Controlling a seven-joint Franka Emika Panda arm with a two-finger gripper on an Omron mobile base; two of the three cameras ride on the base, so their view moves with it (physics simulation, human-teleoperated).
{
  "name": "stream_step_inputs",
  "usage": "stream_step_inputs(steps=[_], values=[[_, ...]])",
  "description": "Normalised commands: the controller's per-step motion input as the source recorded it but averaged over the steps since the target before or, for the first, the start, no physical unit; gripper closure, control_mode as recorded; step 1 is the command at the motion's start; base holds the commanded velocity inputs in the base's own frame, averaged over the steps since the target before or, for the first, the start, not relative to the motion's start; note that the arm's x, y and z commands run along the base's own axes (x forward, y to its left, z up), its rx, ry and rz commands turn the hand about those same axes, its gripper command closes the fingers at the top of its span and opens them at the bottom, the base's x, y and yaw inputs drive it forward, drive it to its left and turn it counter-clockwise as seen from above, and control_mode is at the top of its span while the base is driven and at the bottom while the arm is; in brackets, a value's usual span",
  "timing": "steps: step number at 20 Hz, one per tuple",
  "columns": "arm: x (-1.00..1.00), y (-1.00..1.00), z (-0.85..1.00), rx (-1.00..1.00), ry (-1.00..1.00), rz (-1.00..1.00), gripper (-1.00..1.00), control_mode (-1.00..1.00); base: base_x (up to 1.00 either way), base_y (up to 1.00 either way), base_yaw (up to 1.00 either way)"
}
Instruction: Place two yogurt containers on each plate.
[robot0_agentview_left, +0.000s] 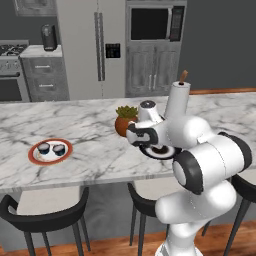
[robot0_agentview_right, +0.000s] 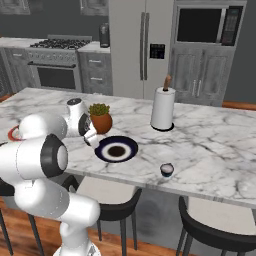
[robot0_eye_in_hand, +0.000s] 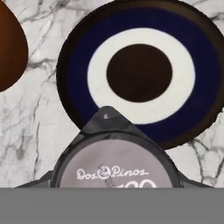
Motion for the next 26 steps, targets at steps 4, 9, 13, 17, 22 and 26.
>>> stream_step_inputs(steps=[4,9,13,17,22,26], values=[[0.00,-0.39,0.00,0.00,0.18,0.00,1.00,-1.00,0.00,0.00,0.00],[0.01,-0.26,-0.02,0.00,0.05,0.00,1.00,-1.00,0.00,0.00,0.00],[0.00,-0.20,-0.13,0.00,0.00,0.00,1.00,-1.00,0.00,0.00,0.00],[0.00,-0.20,-0.18,0.02,0.00,0.00,1.00,-1.00,0.00,0.00,0.00],[0.00,-0.20,-0.24,0.03,0.00,0.00,1.00,-1.00,0.00,0.00,0.00],[0.03,-0.12,-0.23,0.01,0.00,0.00,1.00,-1.00,0.00,0.00,0.00]])
